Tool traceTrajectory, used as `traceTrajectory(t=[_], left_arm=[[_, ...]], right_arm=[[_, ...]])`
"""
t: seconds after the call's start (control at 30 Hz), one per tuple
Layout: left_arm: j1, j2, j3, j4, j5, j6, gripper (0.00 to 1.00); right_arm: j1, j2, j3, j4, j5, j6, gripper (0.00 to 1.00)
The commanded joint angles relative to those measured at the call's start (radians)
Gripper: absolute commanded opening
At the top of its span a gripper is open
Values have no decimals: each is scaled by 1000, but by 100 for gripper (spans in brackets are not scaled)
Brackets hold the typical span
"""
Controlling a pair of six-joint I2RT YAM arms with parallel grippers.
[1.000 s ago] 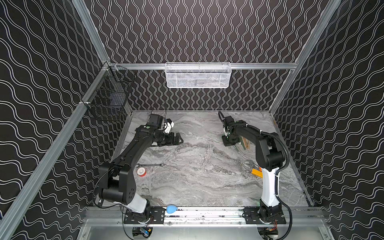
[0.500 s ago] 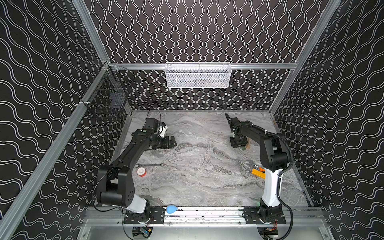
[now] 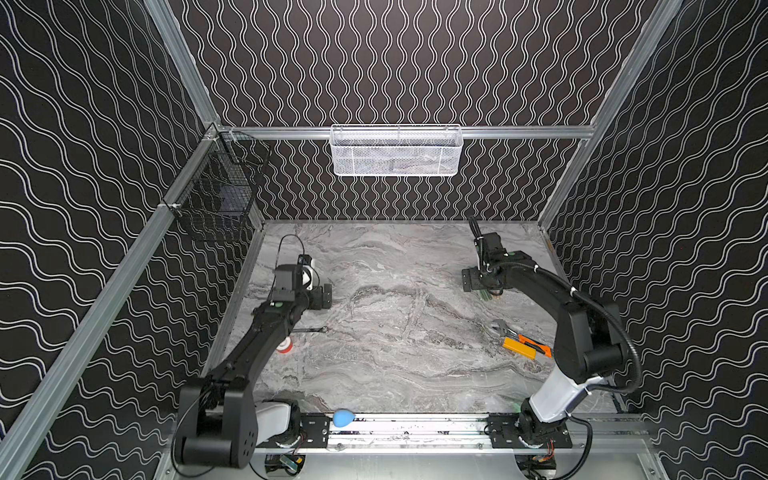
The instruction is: Insert the pens into the pen caps
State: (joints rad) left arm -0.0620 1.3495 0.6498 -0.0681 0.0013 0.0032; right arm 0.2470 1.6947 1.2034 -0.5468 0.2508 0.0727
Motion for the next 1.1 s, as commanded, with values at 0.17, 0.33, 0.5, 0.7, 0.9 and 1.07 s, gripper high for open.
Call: traceTrajectory(t=[0.17, 0.33, 0.5, 0.7, 0.9, 1.07], left_arm=[[121, -3, -143, 374, -90, 61, 99], [139, 20, -195, 519, -70, 67, 99], [138, 96, -205, 660, 31, 36, 98], [138, 176, -199, 804, 150, -40, 98], [140, 234, -313, 1107, 128, -12, 99], [129, 239, -294, 1076, 118, -1, 99]], right_arm=[[-53, -166, -367, 570, -56, -9, 100], [-75, -218, -554, 843, 17, -51, 99], [-102, -254, -703, 1071, 3, -75, 99], [-128, -274, -766, 1201, 36, -115, 99], [-191, -247, -775, 1327, 7, -79, 100], [-248, -221, -841, 1483, 21, -29, 99]])
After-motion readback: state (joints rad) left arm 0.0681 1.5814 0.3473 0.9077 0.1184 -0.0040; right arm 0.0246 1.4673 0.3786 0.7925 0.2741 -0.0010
